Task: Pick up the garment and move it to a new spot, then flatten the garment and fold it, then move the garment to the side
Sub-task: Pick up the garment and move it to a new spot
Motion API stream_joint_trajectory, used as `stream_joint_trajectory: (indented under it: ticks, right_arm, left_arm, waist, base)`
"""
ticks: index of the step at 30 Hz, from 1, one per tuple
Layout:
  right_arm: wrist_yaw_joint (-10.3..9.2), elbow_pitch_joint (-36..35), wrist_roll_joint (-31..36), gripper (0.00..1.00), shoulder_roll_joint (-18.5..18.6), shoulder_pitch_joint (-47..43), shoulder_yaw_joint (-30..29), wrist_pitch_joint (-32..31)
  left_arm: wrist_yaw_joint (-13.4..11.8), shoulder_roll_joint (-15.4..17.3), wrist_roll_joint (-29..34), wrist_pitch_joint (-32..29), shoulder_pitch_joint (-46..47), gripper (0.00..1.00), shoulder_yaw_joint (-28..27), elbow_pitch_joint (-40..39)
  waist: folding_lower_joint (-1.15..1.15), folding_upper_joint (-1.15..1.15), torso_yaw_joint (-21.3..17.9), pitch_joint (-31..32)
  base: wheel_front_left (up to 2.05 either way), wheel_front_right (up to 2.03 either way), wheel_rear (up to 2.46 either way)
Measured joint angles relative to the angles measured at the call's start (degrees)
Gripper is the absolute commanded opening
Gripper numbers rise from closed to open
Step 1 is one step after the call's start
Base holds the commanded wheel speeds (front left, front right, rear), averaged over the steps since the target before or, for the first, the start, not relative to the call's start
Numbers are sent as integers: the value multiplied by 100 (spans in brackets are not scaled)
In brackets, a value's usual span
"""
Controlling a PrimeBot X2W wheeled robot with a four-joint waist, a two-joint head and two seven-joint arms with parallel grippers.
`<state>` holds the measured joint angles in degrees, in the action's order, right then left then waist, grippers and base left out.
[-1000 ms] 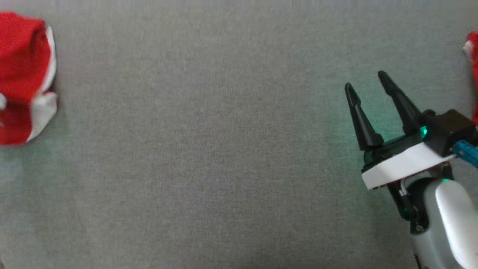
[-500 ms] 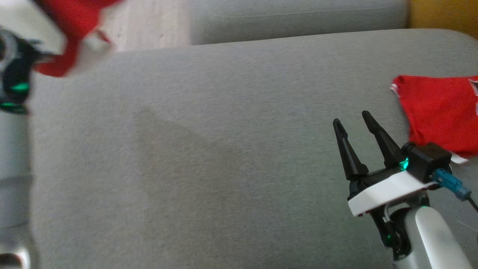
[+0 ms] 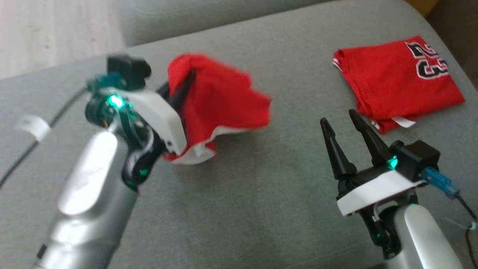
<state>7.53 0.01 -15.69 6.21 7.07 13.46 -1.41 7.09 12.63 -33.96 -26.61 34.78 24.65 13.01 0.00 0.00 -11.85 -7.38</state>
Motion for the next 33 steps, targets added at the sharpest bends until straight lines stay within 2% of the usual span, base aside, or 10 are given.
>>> stream_joint_trajectory:
  ticks: [3,4,6,11,16,18,21,27,33]
  right_arm:
    - [0,75,-41,100,-8,136,57,55]
    - [0,101,-44,100,-12,180,69,79]
    - [0,145,-44,100,-25,216,75,109]
    - [0,231,-45,100,-36,213,40,142]
    - [0,246,-44,100,-35,171,-93,140]
    - [0,259,-44,100,-34,118,-171,132]
    - [0,287,-44,100,-35,-26,-248,88]
    - [0,459,-45,100,-38,-350,-415,30]
    - [0,581,-45,100,-44,-521,-497,-21]
  left_arm:
    - [3,-52,189,478,-109,0,254,530]
    - [4,-75,261,691,-143,15,353,708]
    - [5,-138,397,1056,-211,100,525,1047]
    - [-13,-444,583,2022,-449,100,659,1616]
    - [-233,-550,503,3159,-831,100,352,1615]
    - [-371,-449,505,3586,-1018,100,163,1523]
    - [-575,-155,510,3912,-1324,100,-158,1281]
    - [-780,396,564,4062,-2168,100,-717,723]
    - [-865,591,426,4091,-2929,100,-1166,305]
  waist:
    - [1,0,-145,-143]
    - [1,0,-181,-179]
    - [1,0,-223,-223]
    - [0,0,-105,-154]
    - [0,0,141,-6]
    - [0,0,260,70]
    - [-1,0,433,189]
    - [-1,0,732,410]
    - [-1,0,873,579]
  base:
    - [0,0,0]
    - [0,0,0]
    - [0,0,0]
    - [0,0,0]
    - [0,0,0]
    - [0,0,0]
    - [0,0,0]
    - [0,0,0]
    - [0,0,0]
